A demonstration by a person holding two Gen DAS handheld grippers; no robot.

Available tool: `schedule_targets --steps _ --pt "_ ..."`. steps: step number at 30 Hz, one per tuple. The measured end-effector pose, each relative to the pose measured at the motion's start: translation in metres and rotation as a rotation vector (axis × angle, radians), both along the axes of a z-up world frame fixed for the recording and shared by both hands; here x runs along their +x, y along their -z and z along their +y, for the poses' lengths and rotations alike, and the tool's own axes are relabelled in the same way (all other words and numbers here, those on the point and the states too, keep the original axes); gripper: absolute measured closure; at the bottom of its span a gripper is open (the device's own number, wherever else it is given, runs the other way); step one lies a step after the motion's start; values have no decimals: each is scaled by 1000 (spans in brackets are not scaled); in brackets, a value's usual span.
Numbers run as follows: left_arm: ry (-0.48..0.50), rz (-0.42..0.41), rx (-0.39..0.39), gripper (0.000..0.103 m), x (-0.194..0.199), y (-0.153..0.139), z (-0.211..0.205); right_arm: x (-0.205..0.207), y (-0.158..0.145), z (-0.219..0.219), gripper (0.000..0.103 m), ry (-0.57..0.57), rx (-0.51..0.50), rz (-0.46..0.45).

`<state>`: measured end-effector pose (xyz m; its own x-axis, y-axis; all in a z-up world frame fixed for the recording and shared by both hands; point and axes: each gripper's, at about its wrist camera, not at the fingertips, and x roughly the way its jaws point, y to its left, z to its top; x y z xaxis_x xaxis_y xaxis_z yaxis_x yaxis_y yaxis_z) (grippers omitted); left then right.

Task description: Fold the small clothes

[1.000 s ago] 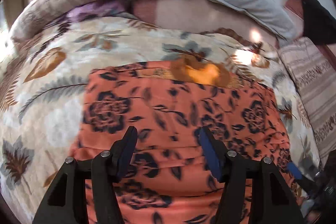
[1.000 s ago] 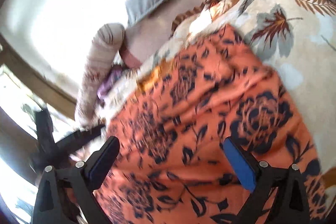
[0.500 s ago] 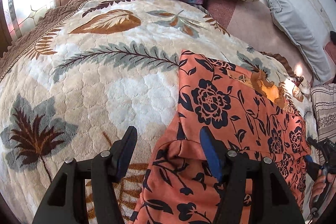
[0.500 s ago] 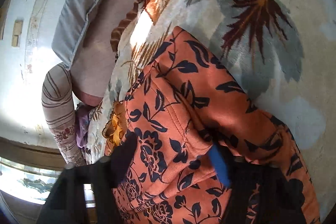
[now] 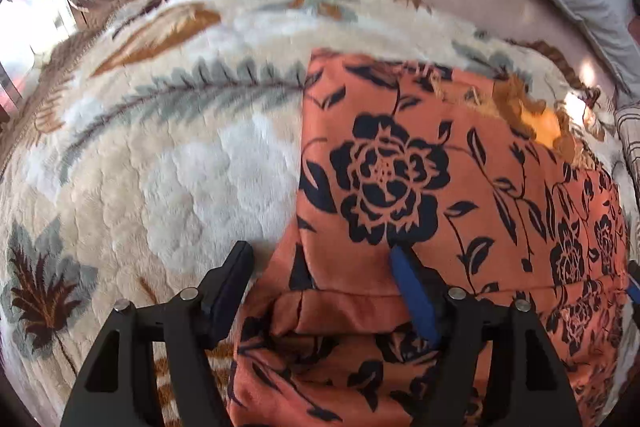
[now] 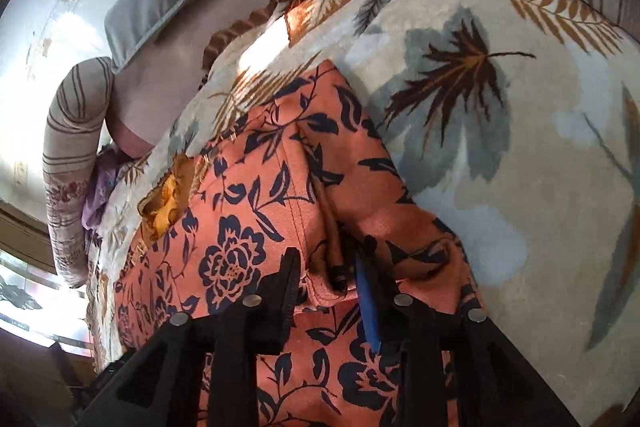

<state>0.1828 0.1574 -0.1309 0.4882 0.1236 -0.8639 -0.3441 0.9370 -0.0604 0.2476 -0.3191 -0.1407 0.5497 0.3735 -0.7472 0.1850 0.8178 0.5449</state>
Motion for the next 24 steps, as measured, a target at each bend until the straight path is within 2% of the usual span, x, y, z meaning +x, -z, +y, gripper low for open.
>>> schedule_targets --steps 1,2,3,4,7,9,11,12,13,15,17,19,20,22,24 --pt "8 7 24 25 0 -1 -2 -3 -10 -4 56 -2 8 -29" --pt "11 8 28 25 -1 -1 -3 -5 -20 -5 40 -10 18 -65" --pt "7 4 19 25 -1 -1 -1 -4 -30 -5 30 -25 43 -101" --pt "5 5 10 24 -1 -1 0 0 -37 -3 27 -54 92 -128" --pt "12 7 10 23 0 -2 1 31 -35 13 26 -168 262 -144" --pt "14 5 12 23 0 -2 1 62 -12 23 26 -215 359 -71" --pt "17 1 14 23 -1 0 0 84 21 16 28 -144 315 20" --pt "21 2 17 23 -1 0 0 87 32 11 29 -122 365 44" --pt "25 -2 17 23 -1 1 0 88 31 7 28 -113 415 40" --pt "27 -7 24 18 -1 3 1 89 14 3 28 -143 484 -32" --pt "23 -8 34 15 -1 4 1 94 8 -2 22 -122 470 -72" --pt "20 -8 30 15 -2 4 2 112 31 -7 23 -108 405 -11" --pt "22 1 32 15 -2 3 1 115 37 -11 24 -89 442 1" --pt "13 3 16 15 -3 -3 4 113 17 -11 22 -106 454 -34" --pt "-7 -32 6 15 -6 -12 6 112 -9 -10 22 -140 423 -121"
